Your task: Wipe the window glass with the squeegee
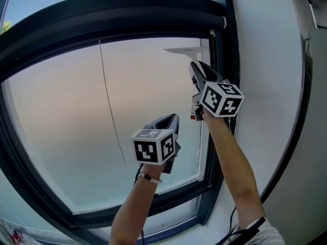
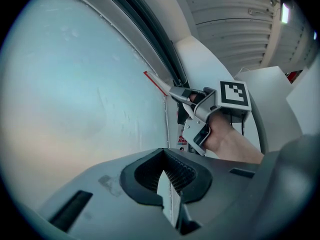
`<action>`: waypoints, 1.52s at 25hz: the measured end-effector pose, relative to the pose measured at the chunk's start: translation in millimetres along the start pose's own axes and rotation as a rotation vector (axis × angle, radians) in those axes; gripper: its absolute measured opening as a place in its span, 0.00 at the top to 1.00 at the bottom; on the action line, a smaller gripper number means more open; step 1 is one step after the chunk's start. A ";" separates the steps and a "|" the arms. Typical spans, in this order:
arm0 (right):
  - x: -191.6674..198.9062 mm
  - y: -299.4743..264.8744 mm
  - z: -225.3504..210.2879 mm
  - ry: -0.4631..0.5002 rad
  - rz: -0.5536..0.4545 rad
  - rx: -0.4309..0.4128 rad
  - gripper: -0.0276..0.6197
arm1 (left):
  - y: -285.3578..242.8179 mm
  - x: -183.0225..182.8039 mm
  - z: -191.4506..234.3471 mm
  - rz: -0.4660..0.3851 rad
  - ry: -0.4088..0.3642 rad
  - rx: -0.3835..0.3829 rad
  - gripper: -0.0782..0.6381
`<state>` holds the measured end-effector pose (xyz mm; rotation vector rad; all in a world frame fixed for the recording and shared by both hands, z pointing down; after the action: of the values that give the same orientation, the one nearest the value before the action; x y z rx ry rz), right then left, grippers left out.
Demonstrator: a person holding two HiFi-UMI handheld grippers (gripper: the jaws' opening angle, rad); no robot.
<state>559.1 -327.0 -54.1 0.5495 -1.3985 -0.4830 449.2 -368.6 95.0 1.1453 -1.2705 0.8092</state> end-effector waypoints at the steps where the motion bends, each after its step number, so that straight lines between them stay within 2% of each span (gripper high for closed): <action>1: 3.4 3.0 0.4 0.001 0.001 0.001 0.83 | 1.2 2.3 -0.5 0.000 0.002 0.001 0.89; 7: 28.7 27.2 3.2 0.021 0.023 0.010 0.83 | 10.8 20.7 -5.0 0.002 0.011 0.004 0.89; 12: 55.7 51.4 7.1 0.030 0.047 0.028 0.83 | 18.9 45.6 -10.5 0.039 0.023 0.009 0.89; 21: 109.0 100.2 13.3 0.022 0.130 0.027 0.83 | 34.6 82.9 -19.5 0.074 0.062 0.015 0.89; 30: 170.2 154.3 16.8 0.008 0.188 0.027 0.83 | 53.4 138.5 -16.4 0.127 0.157 -0.005 0.89; 38: 211.4 190.4 20.4 -0.008 0.235 0.026 0.83 | 59.7 172.7 -22.9 0.164 0.193 -0.011 0.89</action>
<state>562.2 -309.7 230.6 0.3982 -1.4573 -0.2785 428.6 -352.5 277.3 0.9381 -1.2161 1.0080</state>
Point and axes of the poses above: the fingertips, and each gripper's own axes: y backward along the fingers, z to its left, x out of its underside, the point moved 4 cm from there along y, backward along the fingers, and after that the axes turned 3 degrees about -y, right-handed, at the moved point
